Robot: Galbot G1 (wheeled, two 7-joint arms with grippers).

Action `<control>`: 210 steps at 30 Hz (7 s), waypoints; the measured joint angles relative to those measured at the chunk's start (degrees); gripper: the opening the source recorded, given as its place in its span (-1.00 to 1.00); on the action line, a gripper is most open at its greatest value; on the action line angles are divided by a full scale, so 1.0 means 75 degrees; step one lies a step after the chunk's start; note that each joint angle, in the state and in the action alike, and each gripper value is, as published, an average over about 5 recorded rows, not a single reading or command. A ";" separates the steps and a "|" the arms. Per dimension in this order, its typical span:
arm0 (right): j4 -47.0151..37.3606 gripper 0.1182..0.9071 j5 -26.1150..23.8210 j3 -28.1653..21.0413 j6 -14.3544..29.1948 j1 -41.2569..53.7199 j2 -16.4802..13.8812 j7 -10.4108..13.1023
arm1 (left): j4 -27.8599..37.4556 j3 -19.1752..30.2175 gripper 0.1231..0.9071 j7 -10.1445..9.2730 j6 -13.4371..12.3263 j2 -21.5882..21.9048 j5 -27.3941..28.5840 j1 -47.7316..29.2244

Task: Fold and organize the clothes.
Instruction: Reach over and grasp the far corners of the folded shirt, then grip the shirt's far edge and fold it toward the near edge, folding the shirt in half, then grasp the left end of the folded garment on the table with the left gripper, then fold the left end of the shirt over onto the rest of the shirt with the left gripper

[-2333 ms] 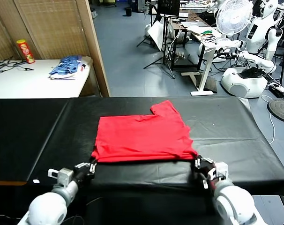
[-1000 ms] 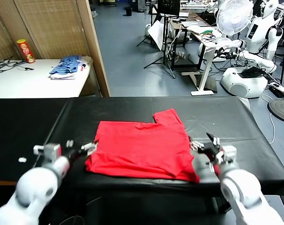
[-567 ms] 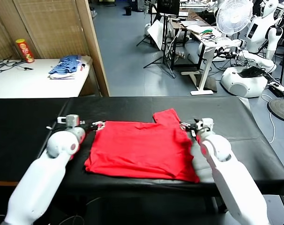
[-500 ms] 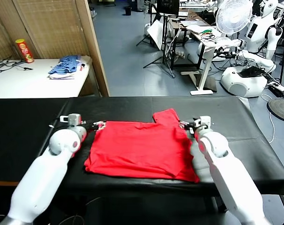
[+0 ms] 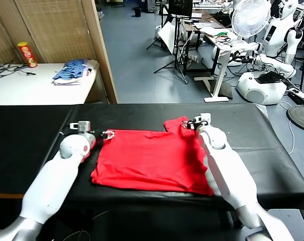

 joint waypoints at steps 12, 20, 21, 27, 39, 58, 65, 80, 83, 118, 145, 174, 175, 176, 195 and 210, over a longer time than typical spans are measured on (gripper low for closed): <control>0.0179 -0.99 0.0239 0.0139 0.0785 -0.0089 0.0022 -0.0167 | -0.0004 -0.0062 -0.99 0.0274 -0.0197 -0.0137 0.0478 -0.0059; 0.0717 -0.99 0.1034 0.0128 0.1019 -0.0248 -0.0432 -0.0417 | -0.0354 -0.0413 -0.99 0.0268 -0.0337 -0.0021 0.0569 0.0056; 0.0840 -0.99 0.1124 0.0127 0.0941 -0.0300 -0.0520 -0.0398 | -0.0440 -0.0453 -0.99 0.0260 -0.0332 0.0022 0.0559 0.0099; 0.1776 -0.99 0.1423 0.0179 0.0566 -0.0801 -0.1077 -0.0100 | -0.1287 -0.0716 -0.99 0.0207 -0.0226 0.0379 0.0440 0.0553; 0.3876 -0.99 0.2078 0.0530 -0.0375 -0.2342 -0.2000 0.0401 | -0.2987 -0.1249 -0.99 0.0018 0.0151 0.1025 0.0892 0.1992; 0.6164 -0.99 0.1751 0.0758 -0.1050 -0.4368 -0.2627 0.0517 | -0.4841 -0.1929 -0.99 -0.0003 0.0271 0.1464 0.1345 0.4060; 0.6493 -0.99 0.1631 0.0865 -0.1050 -0.4884 -0.2626 0.0660 | -0.5082 -0.2001 -0.99 0.0010 0.0269 0.1434 0.1631 0.4639; 0.6950 0.18 0.2248 0.1748 -0.1050 -0.5398 -0.2609 0.0341 | -0.5489 -0.2283 -0.12 -0.0150 0.0267 0.1452 0.1283 0.4966; 0.6794 0.54 0.2182 0.1887 -0.1049 -0.5198 -0.2460 0.0521 | -0.5537 -0.2407 0.31 -0.0295 0.0267 0.1604 0.0727 0.4781; 0.4013 -0.79 -0.0335 0.0893 0.0491 -0.3779 -0.0548 0.0747 | -0.2658 -0.1449 -0.81 -0.0251 -0.1197 -0.0060 0.0474 0.2947; 0.4988 0.72 -0.0115 0.1433 0.0960 -0.4620 -0.0976 0.0397 | -0.2791 -0.1765 0.70 -0.0298 -0.1502 -0.0033 0.0734 0.3132; 0.6151 0.72 -0.0306 0.1546 0.0916 -0.5194 -0.1242 0.0278 | -0.3742 -0.2131 -0.91 -0.0036 -0.1825 -0.0671 0.1836 0.4670; 0.6191 0.72 -0.0305 0.1571 0.0898 -0.5212 -0.1240 0.0300 | -0.3719 -0.2139 -0.89 0.0031 -0.1862 -0.0634 0.2043 0.4673; 0.6236 0.72 -0.0304 0.1601 0.0879 -0.5234 -0.1241 0.0320 | -0.3692 -0.2155 -0.89 0.0091 -0.1897 -0.0586 0.2276 0.4680; 0.6660 0.72 -0.0476 0.1712 0.0816 -0.5640 -0.1034 0.0406 | -0.4462 -0.2777 -0.90 -0.0471 -0.1264 0.1082 0.3416 0.5141; 0.6606 0.72 -0.0611 0.1829 0.0762 -0.5739 -0.0832 0.0498 | -0.5044 -0.0645 -0.90 -0.0948 -0.0605 -0.0948 0.2278 0.3861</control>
